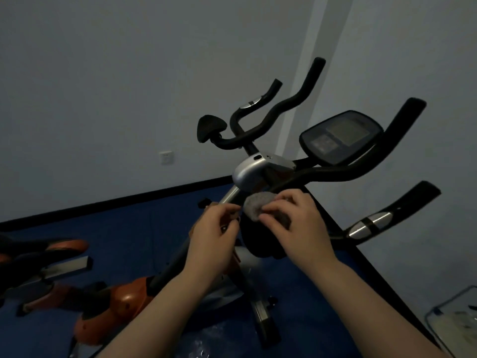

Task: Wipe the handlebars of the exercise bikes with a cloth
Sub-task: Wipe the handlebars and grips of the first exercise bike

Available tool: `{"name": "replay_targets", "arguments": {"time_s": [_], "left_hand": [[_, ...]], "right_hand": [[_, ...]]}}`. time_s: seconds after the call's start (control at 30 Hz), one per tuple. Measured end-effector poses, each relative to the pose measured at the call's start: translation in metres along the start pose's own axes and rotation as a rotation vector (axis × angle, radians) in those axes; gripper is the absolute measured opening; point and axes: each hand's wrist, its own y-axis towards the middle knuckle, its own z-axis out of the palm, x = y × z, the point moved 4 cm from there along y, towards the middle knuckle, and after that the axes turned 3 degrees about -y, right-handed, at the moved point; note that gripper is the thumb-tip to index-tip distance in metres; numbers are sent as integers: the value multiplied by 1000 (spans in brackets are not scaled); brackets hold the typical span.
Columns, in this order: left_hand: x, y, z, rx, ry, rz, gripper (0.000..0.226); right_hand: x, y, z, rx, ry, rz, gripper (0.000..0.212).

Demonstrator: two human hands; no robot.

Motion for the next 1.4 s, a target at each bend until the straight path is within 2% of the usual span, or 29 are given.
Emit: {"name": "replay_targets", "arguments": {"time_s": [0.2,0.33,0.43,0.57,0.63,0.83,0.97,1.03,1.13,1.3,1.4], "left_hand": [[12,23,-2,205,-44,48,23],[20,37,-8,330,-70,72,26],[23,44,-11,404,-96,112,27],[24,52,-10,459,-163,120,27],[24,55,-7,471,-209,118,28],[24,56,4,511,-340,100,28],[23,56,8,496,-374,92,26],[22,55,12,483,-378,81,23],[19,55,19,476,-340,80,16],[12,55,29,425,-260,115,14],[7,52,40,382,-218,138,10]], "right_hand": [[30,-5,15,13,-380,98,31],[48,-20,35,105,-552,102,24],[48,-19,30,163,-481,138,13],[47,-4,23,-67,-440,264,15],[49,-6,32,-89,-484,341,18],[47,-27,22,189,-522,194,10],[34,-9,8,-39,-383,369,12],[30,-10,18,-71,-352,461,16],[35,-35,30,-177,-347,478,14],[24,-33,20,-245,-120,560,12],[21,-18,23,-251,-80,597,12]]}}
